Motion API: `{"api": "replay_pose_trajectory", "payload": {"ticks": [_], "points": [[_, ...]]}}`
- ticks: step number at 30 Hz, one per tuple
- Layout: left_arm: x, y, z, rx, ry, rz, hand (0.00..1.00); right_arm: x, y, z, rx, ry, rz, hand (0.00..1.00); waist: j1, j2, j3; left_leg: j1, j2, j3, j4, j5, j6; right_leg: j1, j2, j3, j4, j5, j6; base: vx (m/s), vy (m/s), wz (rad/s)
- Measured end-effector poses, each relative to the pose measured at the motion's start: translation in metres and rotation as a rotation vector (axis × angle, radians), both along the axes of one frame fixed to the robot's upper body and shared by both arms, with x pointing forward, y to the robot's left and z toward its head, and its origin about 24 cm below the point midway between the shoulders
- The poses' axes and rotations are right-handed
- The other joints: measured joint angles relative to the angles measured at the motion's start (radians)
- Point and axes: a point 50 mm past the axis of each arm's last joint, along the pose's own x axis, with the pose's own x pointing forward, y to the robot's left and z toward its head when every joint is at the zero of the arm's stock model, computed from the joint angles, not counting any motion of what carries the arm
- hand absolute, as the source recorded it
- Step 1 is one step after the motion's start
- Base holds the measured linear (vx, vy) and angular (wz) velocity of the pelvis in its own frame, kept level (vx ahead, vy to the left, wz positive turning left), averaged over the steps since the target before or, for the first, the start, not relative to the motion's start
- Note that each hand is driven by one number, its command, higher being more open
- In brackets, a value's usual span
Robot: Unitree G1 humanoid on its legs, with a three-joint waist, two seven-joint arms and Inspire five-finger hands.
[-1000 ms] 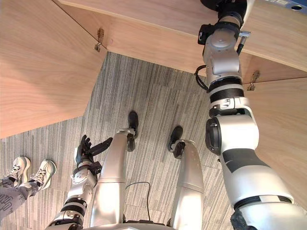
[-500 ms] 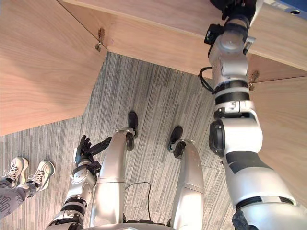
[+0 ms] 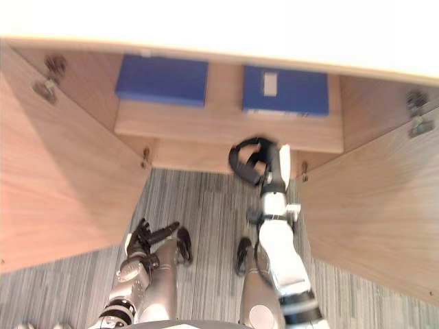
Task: Walk over to the cabinet, pick up the folder, carry it to the office cabinet, place the folder inside the office cabinet, then close the office cabinet door
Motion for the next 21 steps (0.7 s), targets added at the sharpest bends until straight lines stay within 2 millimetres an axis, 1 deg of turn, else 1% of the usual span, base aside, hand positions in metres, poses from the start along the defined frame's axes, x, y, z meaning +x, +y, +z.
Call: {"api": "replay_pose_trajectory", "payload": {"ticks": [1, 2, 3, 5, 6, 7, 8, 9, 10, 11, 13, 14, 15, 18, 19, 20, 21], "points": [[-0.004, -0.001, -0.003, 0.002, 0.023, -0.014, 1.00, -0.005, -0.002, -0.015, -0.017, 0.067, 0.004, 1.00, -0.003, 0.000, -0.013, 0.023, -0.003, 0.005, -0.022, 0.004, -0.004, 0.023, 0.005, 0.005, -0.031, 0.011, 0.002, 0.20, 0.011, -0.29], [-0.011, -0.001, -0.009, 0.008, 0.062, -0.033, 1.00, -0.015, -0.006, -0.045, -0.058, 0.202, 0.009, 1.00, -0.019, -0.001, -0.027, 0.070, -0.011, 0.017, -0.072, 0.017, -0.005, 0.070, 0.009, 0.013, -0.091, 0.032, 0.006, 0.18, 0.009, -0.18], [-0.014, -0.002, -0.012, 0.013, 0.083, -0.049, 1.00, -0.024, -0.012, -0.066, -0.068, 0.303, 0.000, 1.00, -0.026, -0.001, -0.031, 0.107, -0.016, 0.029, -0.107, 0.028, -0.007, 0.103, 0.015, 0.018, -0.135, 0.051, 0.010, 0.19, 0.003, -0.25], [-0.025, -0.001, -0.017, 0.033, 0.130, -0.083, 1.00, -0.050, -0.031, -0.107, -0.076, 0.528, -0.064, 1.00, -0.036, -0.001, -0.039, 0.187, -0.032, 0.066, -0.193, 0.054, -0.009, 0.173, 0.022, 0.044, -0.239, 0.103, 0.016, 0.14, 0.013, -0.36], [-0.027, -0.001, -0.019, 0.040, 0.141, -0.089, 1.00, -0.056, -0.036, -0.115, -0.073, 0.576, -0.084, 1.00, -0.039, -0.001, -0.039, 0.206, -0.035, 0.075, -0.214, 0.059, -0.009, 0.190, 0.024, 0.049, -0.264, 0.115, 0.018, 0.11, 0.022, -0.41], [-0.033, 0.001, -0.021, 0.044, 0.163, -0.091, 1.00, -0.068, -0.046, -0.128, -0.058, 0.655, -0.135, 1.00, -0.048, -0.001, -0.040, 0.248, -0.043, 0.092, -0.257, 0.072, -0.009, 0.222, 0.025, 0.066, -0.309, 0.138, 0.021, 0.07, 0.015, -0.32], [-0.037, 0.003, -0.022, 0.046, 0.174, -0.090, 1.00, -0.075, -0.050, -0.133, -0.045, 0.689, -0.166, 1.00, -0.050, -0.002, -0.041, 0.271, -0.048, 0.103, -0.281, 0.080, -0.009, 0.237, 0.025, 0.075, -0.328, 0.149, 0.022, 0.07, 0.019, -0.45], [-0.044, 0.005, -0.026, 0.047, 0.201, -0.088, 1.00, -0.087, -0.059, -0.141, -0.014, 0.748, -0.229, 1.00, -0.050, -0.002, -0.060, 0.304, -0.057, 0.128, -0.328, 0.095, -0.011, 0.250, 0.025, 0.094, -0.361, 0.169, 0.022, 0.05, 0.019, -0.53], [-0.050, 0.008, -0.028, 0.052, 0.229, -0.086, 1.00, -0.096, -0.067, -0.147, 0.013, 0.788, -0.286, 1.00, -0.054, -0.002, -0.078, 0.331, -0.064, 0.147, -0.366, 0.109, -0.011, 0.260, 0.026, 0.115, -0.387, 0.186, 0.022, 0.05, 0.014, -0.54], [-0.052, 0.010, -0.029, 0.055, 0.239, -0.087, 1.00, -0.099, -0.070, -0.148, 0.027, 0.799, -0.315, 1.00, -0.057, -0.002, -0.082, 0.347, -0.066, 0.154, -0.381, 0.113, -0.012, 0.269, 0.027, 0.126, -0.399, 0.193, 0.022, 0.02, 0.011, -0.52], [-0.061, 0.015, -0.033, 0.068, 0.275, -0.103, 1.00, -0.110, -0.082, -0.153, 0.101, 0.829, -0.431, 1.00, -0.064, -0.006, -0.102, 0.407, -0.074, 0.195, -0.433, 0.128, -0.018, 0.297, 0.032, 0.168, -0.436, 0.214, 0.022, -0.03, 0.010, -0.51], [-0.064, 0.015, -0.034, 0.067, 0.285, -0.102, 1.00, -0.113, -0.085, -0.153, 0.119, 0.831, -0.460, 1.00, -0.068, -0.006, -0.110, 0.416, -0.078, 0.198, -0.444, 0.131, -0.017, 0.302, 0.032, 0.179, -0.445, 0.218, 0.022, -0.04, 0.009, -0.47], [-0.069, 0.016, -0.035, 0.065, 0.304, -0.099, 1.00, -0.115, -0.090, -0.153, 0.172, 0.822, -0.524, 1.00, -0.081, -0.007, -0.121, 0.437, -0.088, 0.208, -0.470, 0.140, -0.017, 0.305, 0.030, 0.196, -0.460, 0.226, 0.022, -0.08, 0.025, -0.47], [-0.074, 0.017, -0.037, 0.061, 0.326, -0.091, 1.00, -0.119, -0.109, -0.149, 0.309, 0.769, -0.699, 1.00, -0.089, -0.013, -0.127, 0.492, -0.114, 0.251, -0.541, 0.152, -0.029, 0.303, 0.031, 0.262, -0.485, 0.241, 0.020, -0.10, 0.044, -0.61], [-0.078, 0.019, -0.038, 0.053, 0.337, -0.069, 1.00, -0.120, -0.117, -0.145, 0.349, 0.731, -0.762, 1.00, -0.093, -0.015, -0.127, 0.511, -0.129, 0.251, -0.569, 0.154, -0.032, 0.302, 0.032, 0.286, -0.496, 0.241, 0.022, -0.09, 0.047, -0.71], [-0.081, 0.021, -0.038, 0.049, 0.343, -0.058, 1.00, -0.119, -0.122, -0.142, 0.367, 0.705, -0.791, 1.00, -0.097, -0.015, -0.127, 0.520, -0.133, 0.251, -0.581, 0.154, -0.032, 0.300, 0.032, 0.300, -0.499, 0.243, 0.023, -0.07, 0.035, -0.71], [-0.086, 0.023, -0.040, 0.048, 0.360, -0.047, 1.00, -0.120, -0.132, -0.136, 0.388, 0.650, -0.844, 1.00, -0.106, -0.016, -0.129, 0.533, -0.141, 0.262, -0.599, 0.154, -0.032, 0.295, 0.035, 0.325, -0.501, 0.246, 0.020, -0.04, 0.026, -0.68]]}}
